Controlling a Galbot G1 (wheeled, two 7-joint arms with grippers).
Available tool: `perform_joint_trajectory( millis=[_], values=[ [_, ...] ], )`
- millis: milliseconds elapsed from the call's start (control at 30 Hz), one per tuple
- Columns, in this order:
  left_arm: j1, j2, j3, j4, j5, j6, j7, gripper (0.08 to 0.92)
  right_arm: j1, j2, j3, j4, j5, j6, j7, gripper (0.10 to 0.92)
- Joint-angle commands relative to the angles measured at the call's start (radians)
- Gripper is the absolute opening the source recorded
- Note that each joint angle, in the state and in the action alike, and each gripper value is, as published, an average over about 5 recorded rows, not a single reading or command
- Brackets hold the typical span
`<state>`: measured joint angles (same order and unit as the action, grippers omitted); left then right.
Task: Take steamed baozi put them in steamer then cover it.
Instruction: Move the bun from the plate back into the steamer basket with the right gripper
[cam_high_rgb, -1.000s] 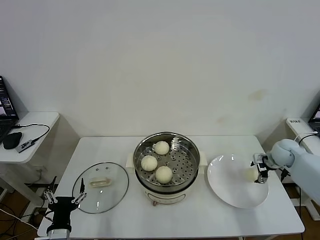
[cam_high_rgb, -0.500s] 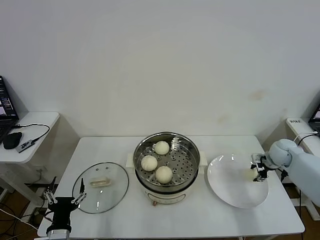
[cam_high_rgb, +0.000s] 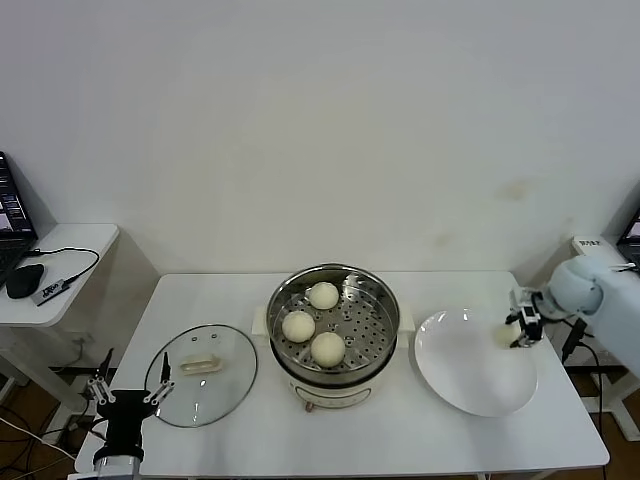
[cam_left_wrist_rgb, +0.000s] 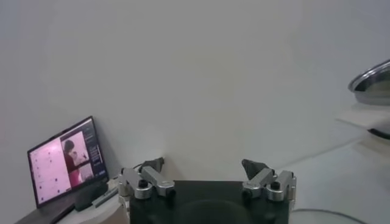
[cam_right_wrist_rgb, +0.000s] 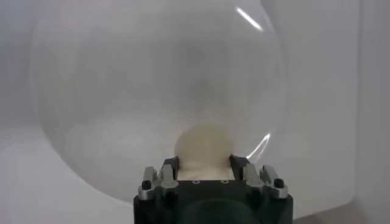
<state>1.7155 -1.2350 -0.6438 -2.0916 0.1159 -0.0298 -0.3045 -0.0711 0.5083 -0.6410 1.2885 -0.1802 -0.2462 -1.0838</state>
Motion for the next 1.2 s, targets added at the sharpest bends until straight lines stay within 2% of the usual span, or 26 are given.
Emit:
perform_joint_trajectory(
  millis=[33,333,700,833,1200],
  values=[
    [-0.005,0.005,0.004,-0.002,0.000,0.001,0.001,0.823,0.406,-0.065,-0.272,0.223,0.249,-0.081,-0.011,0.535],
    [-0.022,0.012,0.010,0.004,0.000,0.003,0.002,0.823,0.786,0.086,-0.565,0.326,0.500,-0.192,0.041,0.543],
    [-0.031,0.009,0.005,0.014,0.000,0.002,0.001,0.823,0.731,0.299,-0.604,0.359,0.728,-0.349,0.177,0.548],
    [-0.033,0.001,0.001,0.024,0.000,0.000,0.000,0.823,0.656,0.336,-0.590,0.345,0.737,-0.390,0.225,0.551],
    [-0.028,-0.009,-0.004,0.031,0.001,-0.001,-0.001,0.823,0.474,0.404,-0.572,0.255,0.648,-0.468,0.303,0.559]
  ],
)
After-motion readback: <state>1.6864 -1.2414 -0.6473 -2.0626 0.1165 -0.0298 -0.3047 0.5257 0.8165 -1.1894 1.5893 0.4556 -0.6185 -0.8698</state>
